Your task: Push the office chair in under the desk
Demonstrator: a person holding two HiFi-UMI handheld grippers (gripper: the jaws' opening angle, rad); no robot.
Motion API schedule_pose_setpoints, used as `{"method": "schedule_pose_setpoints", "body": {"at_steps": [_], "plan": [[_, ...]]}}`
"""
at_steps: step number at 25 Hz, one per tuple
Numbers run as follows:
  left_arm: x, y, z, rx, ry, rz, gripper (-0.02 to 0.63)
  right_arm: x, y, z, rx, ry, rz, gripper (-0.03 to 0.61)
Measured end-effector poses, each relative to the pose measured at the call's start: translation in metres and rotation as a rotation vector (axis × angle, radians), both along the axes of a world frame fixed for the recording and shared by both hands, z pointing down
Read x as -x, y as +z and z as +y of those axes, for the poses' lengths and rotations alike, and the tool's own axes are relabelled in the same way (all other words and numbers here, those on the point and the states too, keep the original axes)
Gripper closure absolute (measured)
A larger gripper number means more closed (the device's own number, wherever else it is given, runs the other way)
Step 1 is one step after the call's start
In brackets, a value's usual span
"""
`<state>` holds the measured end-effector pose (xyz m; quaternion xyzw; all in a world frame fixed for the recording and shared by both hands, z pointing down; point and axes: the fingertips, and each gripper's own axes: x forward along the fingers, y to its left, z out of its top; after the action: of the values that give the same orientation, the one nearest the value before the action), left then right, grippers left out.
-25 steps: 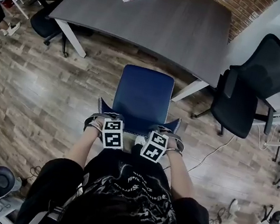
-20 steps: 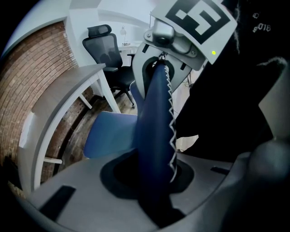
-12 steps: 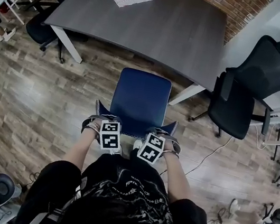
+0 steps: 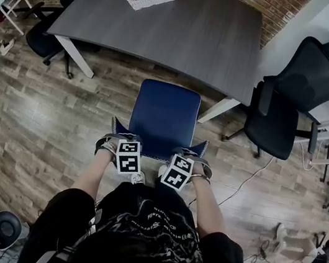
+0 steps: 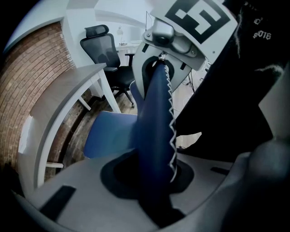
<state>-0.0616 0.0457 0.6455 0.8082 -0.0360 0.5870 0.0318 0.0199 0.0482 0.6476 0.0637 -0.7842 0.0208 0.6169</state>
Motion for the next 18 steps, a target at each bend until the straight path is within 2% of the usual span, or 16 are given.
{"method": "schedule_pose_setpoints", "body": {"at_steps": [18], "plan": [[0.019,0.002,-0.020,-0.007,0.041,-0.004,0.526,0.019,0.002,-0.014,-0.001,0.066,0.001,0.486]]}}
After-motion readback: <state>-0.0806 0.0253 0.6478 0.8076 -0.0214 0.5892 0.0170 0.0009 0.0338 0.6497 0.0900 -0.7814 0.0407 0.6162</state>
